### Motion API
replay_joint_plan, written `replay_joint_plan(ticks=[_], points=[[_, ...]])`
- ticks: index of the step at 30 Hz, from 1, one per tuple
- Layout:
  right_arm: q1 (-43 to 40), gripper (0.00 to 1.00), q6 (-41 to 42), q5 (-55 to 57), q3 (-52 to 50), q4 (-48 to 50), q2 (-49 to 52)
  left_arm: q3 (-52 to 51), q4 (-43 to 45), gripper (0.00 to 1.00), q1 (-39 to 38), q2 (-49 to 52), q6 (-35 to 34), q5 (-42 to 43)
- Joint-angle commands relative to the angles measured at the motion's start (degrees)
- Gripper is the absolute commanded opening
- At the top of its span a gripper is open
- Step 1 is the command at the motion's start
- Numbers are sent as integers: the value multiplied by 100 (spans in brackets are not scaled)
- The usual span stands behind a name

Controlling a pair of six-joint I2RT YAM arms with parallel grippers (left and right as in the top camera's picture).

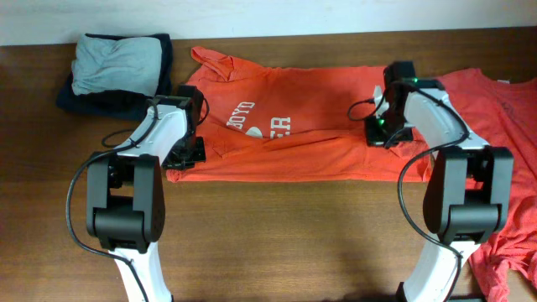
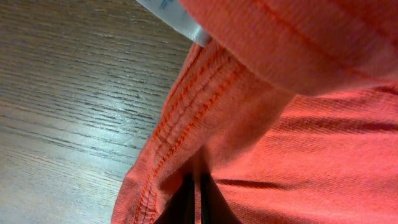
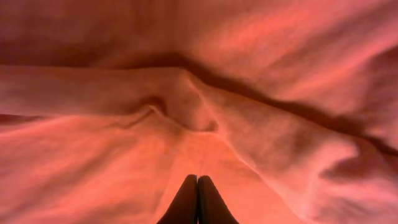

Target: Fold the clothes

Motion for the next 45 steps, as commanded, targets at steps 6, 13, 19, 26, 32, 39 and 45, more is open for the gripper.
replay_joint_plan(ticks=[6,13,19,26,32,39,45], points=[[-9,4,52,778,-396,660,-85,-72,9,6,20,94,-76,-66],[-286,5,76,774,-409,957,7,-72,9,6,20,94,-76,-66],[-634,5,72,769,-374,2061,2,-72,7,6,20,94,-76,-66],[-675,4,70,142,522,772,-210,-72,17,6,20,94,-76,-68],[-675,5,72,-391,863,-592,-354,-72,46,6,20,94,-79,-66],[-693,5,72,-245,-2,-579,-289,-72,127,6,20,94,-76,-63],[-697,5,70,229,-448,-136,-289,-72,125,7,20,94,-76,-63]])
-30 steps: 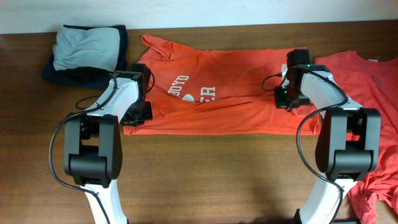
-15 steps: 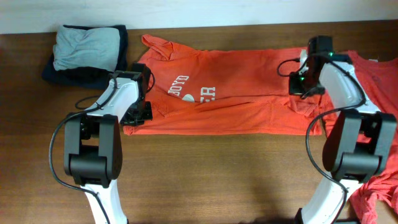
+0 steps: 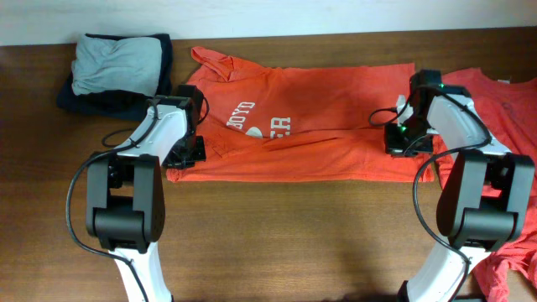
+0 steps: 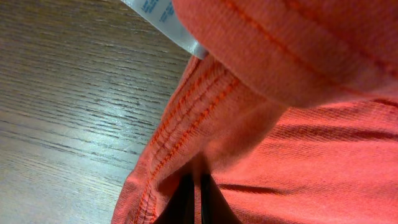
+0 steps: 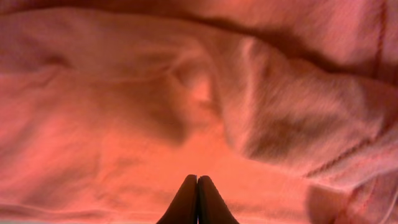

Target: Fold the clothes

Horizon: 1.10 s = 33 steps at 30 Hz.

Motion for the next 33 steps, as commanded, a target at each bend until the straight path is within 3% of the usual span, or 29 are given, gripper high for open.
replay_joint_plan(ticks=[1,14,27,33], points=[[-11,5,48,433,-221,284,-63,-72,42,7,20,94,-79,-55],[-11,5,50,741,-474,879,-63,-72,37,6,20,94,-76,-57],[-11,10,50,909,-348,2586,-66,-72,-9,6,20,94,-76,-55],[-11,20,28,1360,-271,3462,-63,-72,11,6,20,94,-76,-57]])
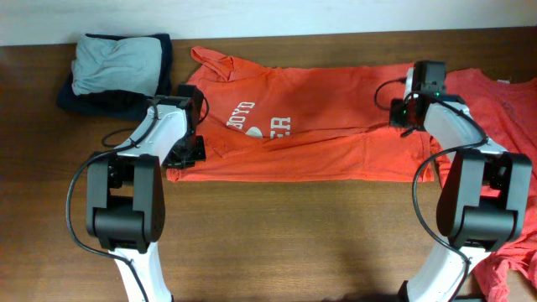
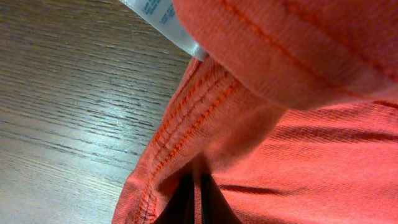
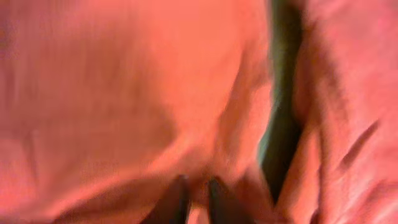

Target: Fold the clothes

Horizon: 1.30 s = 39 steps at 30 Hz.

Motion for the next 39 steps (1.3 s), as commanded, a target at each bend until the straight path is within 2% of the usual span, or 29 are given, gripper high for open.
replay_joint_plan(ticks=[1,3,6,10,15,17,22,23,26,27,28,30,31,33,36,39], points=[[-11,20,-24,343,157,372,-70,-72,4,7,20,94,-76,-46],[-11,20,-151,343,341,354,-94,-72,7,7,20,94,-76,-46],[-9,20,-142,339,903,-363,-280,-72,7,6,20,94,-76,-46],[4,22,-140,70,1543,-2251,-570,-72,57,7,20,94,-79,-44],[-15,22,39,-4,1530,-3676,-575,-70,111,6,20,94,-74,-48],[-87,22,236,-9,1486,-3982,-573,96,-103,3,20,92,-74,-48],[-426,25,378,-26,1482,-4076,-573,984,-909,6,26,-28,-74,-474],[-516,29,376,-26,1482,-4076,-575,1209,-1080,9,46,-74,-76,-461],[-743,52,374,-94,1482,-4076,-570,1650,-1309,17,70,-234,-74,-428],[-782,55,372,-140,1482,-4076,-568,1725,-1309,22,81,-282,-74,-426],[-841,59,372,-201,1482,-4079,-568,1836,-1303,32,105,-356,-74,-426],[-909,62,369,-275,1471,-4081,-568,1952,-1307,63,168,-396,-76,-393],[-935,63,372,-299,1471,-4081,-568,1993,-1309,75,227,-398,-76,-284],[-942,64,369,-308,1471,-4074,-564,1993,-1307,93,361,-398,136,109],[-935,65,369,-319,1471,-4035,-560,1993,-1145,95,573,-398,1049,1381],[-935,72,369,-664,1471,-3897,-557,1993,-881,97,715,-398,1198,1941]])
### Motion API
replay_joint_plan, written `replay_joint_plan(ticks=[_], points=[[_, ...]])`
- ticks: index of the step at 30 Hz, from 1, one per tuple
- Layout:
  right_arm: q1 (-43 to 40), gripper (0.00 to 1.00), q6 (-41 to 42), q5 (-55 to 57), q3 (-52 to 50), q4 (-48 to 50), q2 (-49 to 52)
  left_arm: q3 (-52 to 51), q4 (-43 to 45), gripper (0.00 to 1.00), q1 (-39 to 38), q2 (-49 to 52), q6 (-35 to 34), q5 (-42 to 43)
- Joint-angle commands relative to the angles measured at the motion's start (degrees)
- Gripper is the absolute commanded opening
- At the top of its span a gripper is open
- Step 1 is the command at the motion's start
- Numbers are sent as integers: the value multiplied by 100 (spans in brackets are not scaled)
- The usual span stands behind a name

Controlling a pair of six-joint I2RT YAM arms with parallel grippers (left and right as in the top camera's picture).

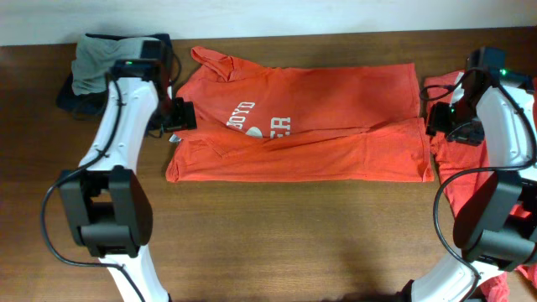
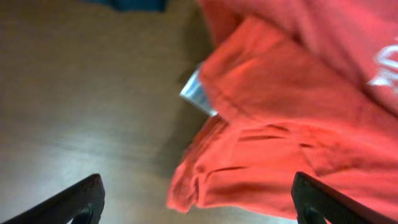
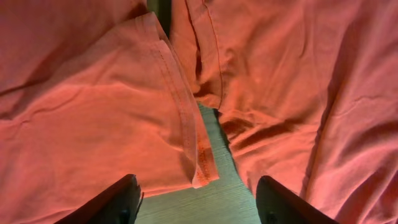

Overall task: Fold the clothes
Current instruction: 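Reach the left gripper to the shirt's upper left corner and grasp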

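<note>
An orange T-shirt (image 1: 319, 117) with white lettering lies folded lengthwise across the table's far half. My left gripper (image 1: 174, 114) stands open at the shirt's left end, above bare wood, holding nothing. In the left wrist view its gripper (image 2: 199, 208) has wide jaws framing the bunched left hem (image 2: 249, 168) and a white label (image 2: 198, 94). My right gripper (image 1: 443, 122) is open just off the shirt's right edge. The right wrist view puts this gripper (image 3: 202, 208) over the shirt's hem corner (image 3: 186, 146) and a strip of table.
A second orange garment (image 1: 495, 159) lies crumpled at the right end, close to the shirt's right edge and under my right arm. A folded stack of grey and dark clothes (image 1: 113, 63) sits at the back left. The wooden table (image 1: 285, 235) shows in front.
My left gripper has let go of the shirt's left hem, opened wide and sits farther back. My right gripper has opened and now sits off the shirt's right edge.
At first both grippers were shut, the left on the shirt's left hem, the right low on the fabric near its right end. The right then stood farther right with the shirt longer, then at the far right corner. Now both are open beside the flat shirt.
</note>
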Motion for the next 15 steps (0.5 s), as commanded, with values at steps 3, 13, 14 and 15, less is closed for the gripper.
replay_joint_plan(ticks=[3,13,14,15], points=[[-4,82,33,-916,-22,157,-28,79,710,97,149,-127,546,1207],[-4,99,33,-957,-20,155,-28,83,3161,97,-262,-125,286,1639],[-4,99,33,-957,-20,177,-28,83,3473,97,-369,-120,286,1626],[-4,98,33,-957,-20,181,-28,83,3633,97,-437,-118,289,1589]])
